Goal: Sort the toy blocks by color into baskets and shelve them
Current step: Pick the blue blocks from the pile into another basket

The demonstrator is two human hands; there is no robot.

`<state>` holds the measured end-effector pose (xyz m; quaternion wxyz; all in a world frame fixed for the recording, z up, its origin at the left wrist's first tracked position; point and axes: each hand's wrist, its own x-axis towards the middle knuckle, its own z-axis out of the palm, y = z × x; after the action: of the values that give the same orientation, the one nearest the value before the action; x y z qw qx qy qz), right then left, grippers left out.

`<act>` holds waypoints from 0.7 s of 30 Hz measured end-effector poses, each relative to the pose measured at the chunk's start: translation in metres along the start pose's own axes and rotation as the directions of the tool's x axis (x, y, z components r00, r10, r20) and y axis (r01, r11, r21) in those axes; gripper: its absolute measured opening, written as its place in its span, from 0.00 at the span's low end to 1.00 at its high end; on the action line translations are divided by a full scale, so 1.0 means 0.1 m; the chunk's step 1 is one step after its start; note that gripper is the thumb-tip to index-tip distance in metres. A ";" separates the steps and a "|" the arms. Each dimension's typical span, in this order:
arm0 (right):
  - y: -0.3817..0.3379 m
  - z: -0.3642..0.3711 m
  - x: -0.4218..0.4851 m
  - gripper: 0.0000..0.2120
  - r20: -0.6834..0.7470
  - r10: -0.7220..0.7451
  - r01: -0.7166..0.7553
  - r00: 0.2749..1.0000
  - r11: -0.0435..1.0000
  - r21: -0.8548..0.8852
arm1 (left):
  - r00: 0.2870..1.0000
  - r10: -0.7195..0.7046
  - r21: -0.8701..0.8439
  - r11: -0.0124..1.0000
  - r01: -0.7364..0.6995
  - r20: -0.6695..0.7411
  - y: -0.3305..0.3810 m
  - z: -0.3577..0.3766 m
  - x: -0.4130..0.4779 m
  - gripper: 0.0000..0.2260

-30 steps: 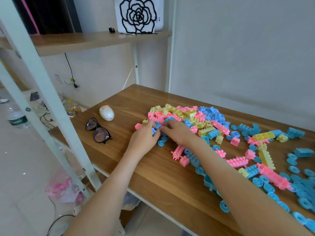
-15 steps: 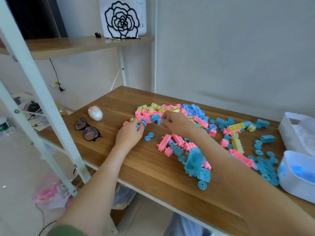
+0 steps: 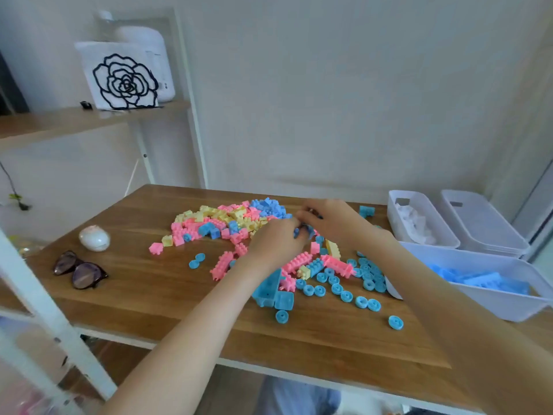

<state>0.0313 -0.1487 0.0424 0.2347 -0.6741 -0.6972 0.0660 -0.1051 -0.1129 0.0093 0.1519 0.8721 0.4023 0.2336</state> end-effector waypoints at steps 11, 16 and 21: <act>1.26 -0.84 -1.14 0.12 -0.119 0.442 -0.441 0.889 0.897 0.038 | 0.894 0.330 -0.016 0.940 -0.342 0.303 1.50 0.71 0.36 0.09; 1.53 -0.85 -1.46 0.12 -0.064 0.562 -0.539 0.825 0.815 0.214 | 0.861 0.316 -0.099 0.948 -0.302 0.399 1.69 0.97 0.38 0.11; 1.66 -0.85 -1.59 0.15 -0.064 0.551 -0.536 0.832 0.828 0.163 | 0.823 0.315 -0.110 0.948 -0.299 0.472 1.67 1.06 0.34 0.18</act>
<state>0.2144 -0.3089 0.0120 0.2896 -0.8293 -0.4564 0.1413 0.0754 -0.1997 0.0055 0.2218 0.9532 0.2023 0.0357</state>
